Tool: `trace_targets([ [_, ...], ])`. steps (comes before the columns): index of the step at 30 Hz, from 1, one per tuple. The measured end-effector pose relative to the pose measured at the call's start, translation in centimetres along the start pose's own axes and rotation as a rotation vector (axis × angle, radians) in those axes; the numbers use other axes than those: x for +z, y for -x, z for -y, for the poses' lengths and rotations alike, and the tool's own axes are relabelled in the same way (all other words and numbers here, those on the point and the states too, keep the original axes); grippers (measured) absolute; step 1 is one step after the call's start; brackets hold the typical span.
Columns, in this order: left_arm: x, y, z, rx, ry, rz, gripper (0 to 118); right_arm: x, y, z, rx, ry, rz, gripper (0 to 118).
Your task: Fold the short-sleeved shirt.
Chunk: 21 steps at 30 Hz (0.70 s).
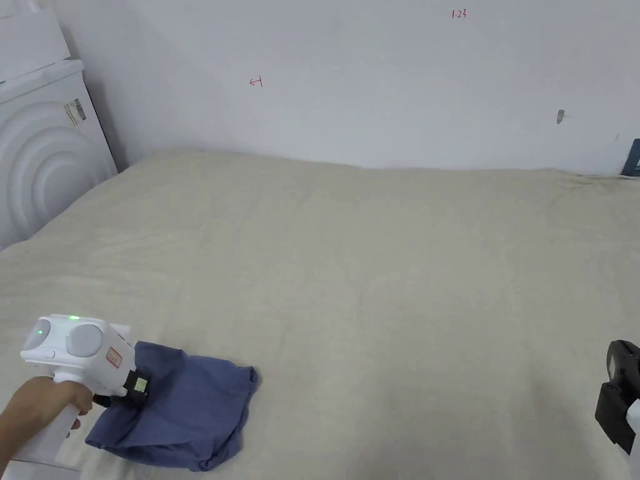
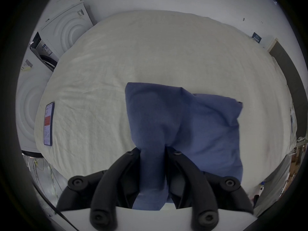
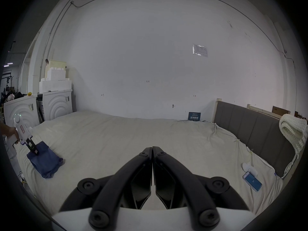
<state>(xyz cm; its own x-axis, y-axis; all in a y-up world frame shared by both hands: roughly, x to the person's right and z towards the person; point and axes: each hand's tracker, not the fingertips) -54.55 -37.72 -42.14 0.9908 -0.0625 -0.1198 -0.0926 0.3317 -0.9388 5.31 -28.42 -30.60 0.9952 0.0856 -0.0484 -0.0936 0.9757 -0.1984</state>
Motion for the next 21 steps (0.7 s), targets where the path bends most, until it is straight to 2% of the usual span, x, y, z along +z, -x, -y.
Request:
trace_targets([
  [2,-0.8,-0.1,0.2,0.015,0.009,-0.018,43,-0.1,0.0,0.0,-0.002,0.003,0.003,1],
  [6,-1.3,0.9,0.1,0.024,-0.046,-0.099,96,-0.2,0.0,-0.1,0.011,0.008,-0.001,1],
  [8,-0.8,1.1,-0.1,0.050,-0.075,-0.127,110,-0.1,0.0,-0.2,0.011,0.007,-0.002,1],
  [14,2.8,0.8,0.3,0.089,-0.244,-0.123,111,0.2,-0.1,-0.5,0.013,-0.002,-0.009,1],
  [21,8.0,0.3,0.3,0.121,-0.577,-0.134,111,0.7,-0.6,-1.7,0.017,-0.032,-0.014,1],
])
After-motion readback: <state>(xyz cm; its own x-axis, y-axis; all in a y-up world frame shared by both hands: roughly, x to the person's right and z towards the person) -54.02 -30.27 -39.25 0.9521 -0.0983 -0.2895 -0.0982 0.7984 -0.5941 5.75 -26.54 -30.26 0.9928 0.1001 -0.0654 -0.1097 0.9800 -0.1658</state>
